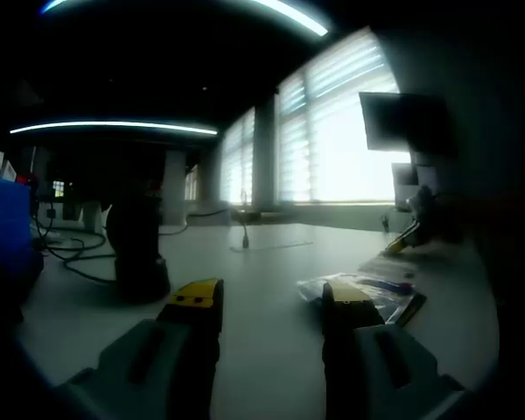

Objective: Clip sheet goods on table flip sheet goods clip sheet goods scan sheet goods put sheet goods back to table

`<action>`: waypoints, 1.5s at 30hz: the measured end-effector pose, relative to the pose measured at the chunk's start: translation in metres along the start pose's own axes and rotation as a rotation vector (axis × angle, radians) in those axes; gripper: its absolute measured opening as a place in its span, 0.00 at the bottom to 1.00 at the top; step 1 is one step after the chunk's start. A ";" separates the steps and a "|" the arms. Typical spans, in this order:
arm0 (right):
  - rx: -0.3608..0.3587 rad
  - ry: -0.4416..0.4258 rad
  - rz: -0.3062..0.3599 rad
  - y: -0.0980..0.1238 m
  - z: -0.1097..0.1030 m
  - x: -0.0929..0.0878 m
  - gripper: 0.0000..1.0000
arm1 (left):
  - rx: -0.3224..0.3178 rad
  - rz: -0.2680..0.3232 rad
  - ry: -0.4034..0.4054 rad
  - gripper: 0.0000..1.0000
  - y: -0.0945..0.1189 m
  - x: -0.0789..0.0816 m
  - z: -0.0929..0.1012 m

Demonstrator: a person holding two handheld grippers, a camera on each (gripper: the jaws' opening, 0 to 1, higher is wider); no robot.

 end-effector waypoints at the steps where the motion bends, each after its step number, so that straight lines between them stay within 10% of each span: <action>1: 0.001 -0.005 -0.001 0.001 0.001 0.000 0.03 | 0.000 0.000 0.000 0.38 0.000 0.000 0.000; 22: 0.080 -0.376 0.055 0.018 -0.004 0.015 0.00 | 0.000 -0.005 -0.002 0.38 0.000 -0.001 -0.001; 45: 0.104 -0.425 0.277 0.052 -0.025 0.068 0.00 | -0.001 -0.002 -0.002 0.38 0.000 0.000 0.001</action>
Point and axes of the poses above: the point that each gripper's makers call its tool centre point, and the gripper's own axes: y roughly backward along the fingers, z roughly to its right, x roughly out of its top, the point moved 9 cm from there along y, roughly backward along the fingers, and after that the axes turned 8 degrees about -x, right-handed, at the moved point
